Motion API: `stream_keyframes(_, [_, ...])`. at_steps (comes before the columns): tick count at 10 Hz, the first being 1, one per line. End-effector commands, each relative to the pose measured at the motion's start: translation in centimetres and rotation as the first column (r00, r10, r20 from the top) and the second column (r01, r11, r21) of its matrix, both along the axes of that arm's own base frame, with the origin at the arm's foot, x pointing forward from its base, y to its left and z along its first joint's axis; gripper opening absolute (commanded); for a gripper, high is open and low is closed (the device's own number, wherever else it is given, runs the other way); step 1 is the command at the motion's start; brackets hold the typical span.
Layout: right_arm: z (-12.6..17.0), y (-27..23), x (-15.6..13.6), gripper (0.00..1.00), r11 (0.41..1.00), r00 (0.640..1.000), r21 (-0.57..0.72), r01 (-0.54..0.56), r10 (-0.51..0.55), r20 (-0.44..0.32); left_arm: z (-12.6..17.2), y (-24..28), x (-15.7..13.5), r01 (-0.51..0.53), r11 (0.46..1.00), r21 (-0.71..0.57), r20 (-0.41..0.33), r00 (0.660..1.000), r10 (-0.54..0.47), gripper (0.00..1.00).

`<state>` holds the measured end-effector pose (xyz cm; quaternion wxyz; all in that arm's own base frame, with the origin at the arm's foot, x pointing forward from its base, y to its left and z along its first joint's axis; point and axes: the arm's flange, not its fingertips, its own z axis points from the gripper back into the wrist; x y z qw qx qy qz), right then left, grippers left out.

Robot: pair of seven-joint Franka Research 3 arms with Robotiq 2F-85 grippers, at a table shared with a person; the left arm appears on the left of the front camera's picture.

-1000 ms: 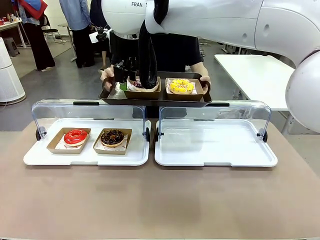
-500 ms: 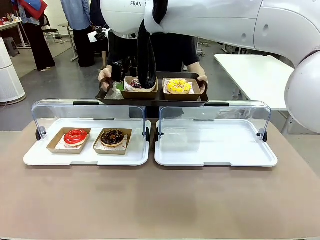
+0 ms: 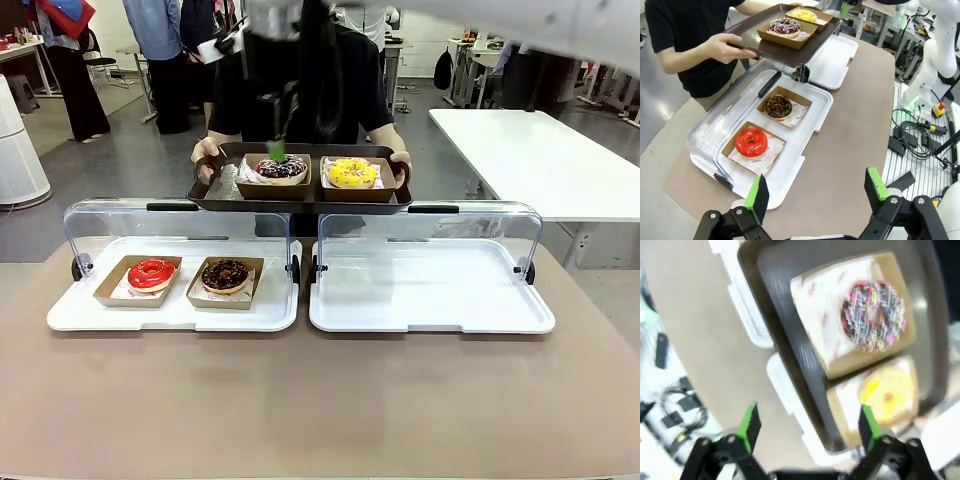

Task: Provide the desired donut to the person.
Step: Place the picked Paper togo box onto the Handle tray extended by the person.

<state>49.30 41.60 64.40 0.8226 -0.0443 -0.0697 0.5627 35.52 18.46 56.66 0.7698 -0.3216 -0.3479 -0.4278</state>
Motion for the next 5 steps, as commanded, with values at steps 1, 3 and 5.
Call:
stream_keyframes(1, [0.9,-7.9,-3.2,1.00,1.000,1.000,0.014,0.026,-0.026,0.001,0.1,0.0,-0.1,0.003,1.000,-0.014,0.009,1.000,-0.003,1.00])
stream_keyframes(3, [0.5,-14.6,-5.4,1.00,0.999,0.999,0.009,0.043,-0.043,-0.014,0.1,0.0,-0.1,0.003,1.000,-0.014,0.009,1.000,-0.003,1.00])
stream_keyframes(5, [-0.5,-19.3,-7.6,1.00,0.996,0.996,0.025,0.082,-0.081,-0.038,0.1,0.0,-0.1,0.003,1.000,-0.014,0.009,1.000,-0.003,1.00])
